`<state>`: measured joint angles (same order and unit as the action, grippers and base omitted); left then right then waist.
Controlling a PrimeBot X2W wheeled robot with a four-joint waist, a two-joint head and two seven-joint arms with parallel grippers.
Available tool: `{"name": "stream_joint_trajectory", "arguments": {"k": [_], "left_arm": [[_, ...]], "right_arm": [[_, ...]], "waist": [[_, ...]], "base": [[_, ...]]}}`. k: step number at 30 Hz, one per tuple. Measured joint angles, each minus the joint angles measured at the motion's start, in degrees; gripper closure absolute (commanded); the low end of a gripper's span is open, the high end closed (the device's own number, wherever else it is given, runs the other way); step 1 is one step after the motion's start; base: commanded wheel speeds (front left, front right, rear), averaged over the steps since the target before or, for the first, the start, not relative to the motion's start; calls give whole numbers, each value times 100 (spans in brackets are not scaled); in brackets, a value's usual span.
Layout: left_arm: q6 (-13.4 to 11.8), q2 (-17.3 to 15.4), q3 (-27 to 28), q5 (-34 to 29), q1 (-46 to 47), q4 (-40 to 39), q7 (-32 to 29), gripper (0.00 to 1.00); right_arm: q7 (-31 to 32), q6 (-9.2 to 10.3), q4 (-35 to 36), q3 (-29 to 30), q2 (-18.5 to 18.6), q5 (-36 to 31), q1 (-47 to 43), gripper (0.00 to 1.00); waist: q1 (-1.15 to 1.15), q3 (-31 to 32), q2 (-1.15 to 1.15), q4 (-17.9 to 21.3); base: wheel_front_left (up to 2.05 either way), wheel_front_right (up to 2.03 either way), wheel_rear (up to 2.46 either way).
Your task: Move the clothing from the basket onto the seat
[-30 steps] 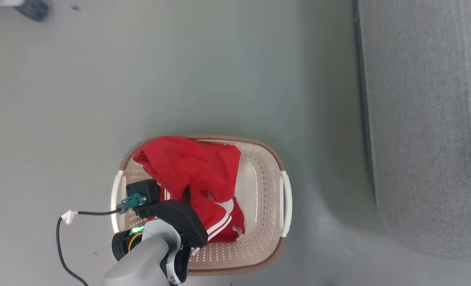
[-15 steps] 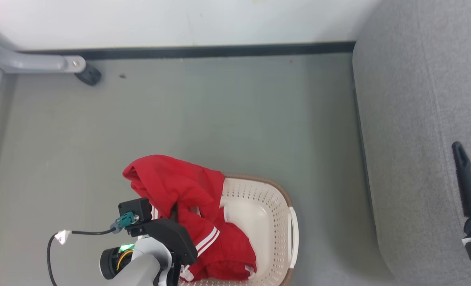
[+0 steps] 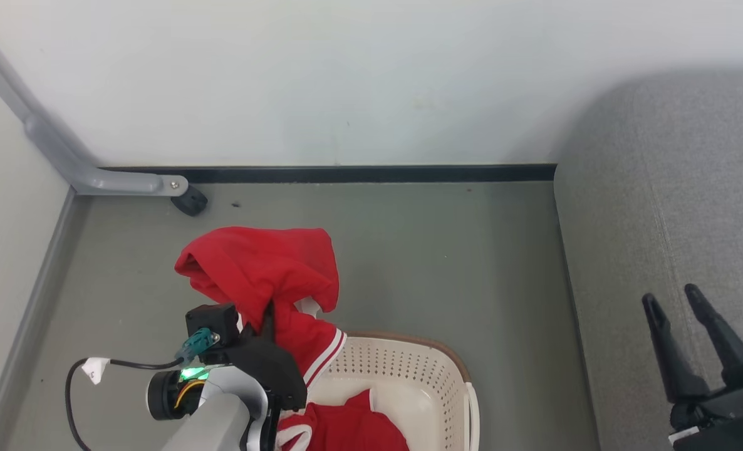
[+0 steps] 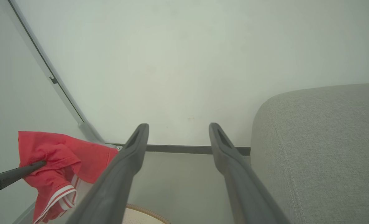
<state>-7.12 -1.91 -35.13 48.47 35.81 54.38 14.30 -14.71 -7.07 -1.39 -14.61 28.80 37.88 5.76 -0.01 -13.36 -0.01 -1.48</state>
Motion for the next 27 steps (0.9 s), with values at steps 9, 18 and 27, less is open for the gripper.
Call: {"name": "stream_joint_trajectory", "arguments": {"k": [9,18,27], "left_arm": [[0,-24,695,-1603,-380,-1588,-1,100],[0,-65,924,-2553,-851,-3585,0,100],[0,-86,586,-2685,-1057,-4822,1,100]], "right_arm": [[1,0,3,-792,-118,-63,-149,0],[2,0,163,-1694,-125,-214,-30,0],[1,0,357,-2588,-212,-254,436,0]], "waist": [[0,603,0,-165],[1,929,0,-349],[1,1082,0,-505]], "base": [[0,0,0],[0,0,0],[0,0,0]]}}
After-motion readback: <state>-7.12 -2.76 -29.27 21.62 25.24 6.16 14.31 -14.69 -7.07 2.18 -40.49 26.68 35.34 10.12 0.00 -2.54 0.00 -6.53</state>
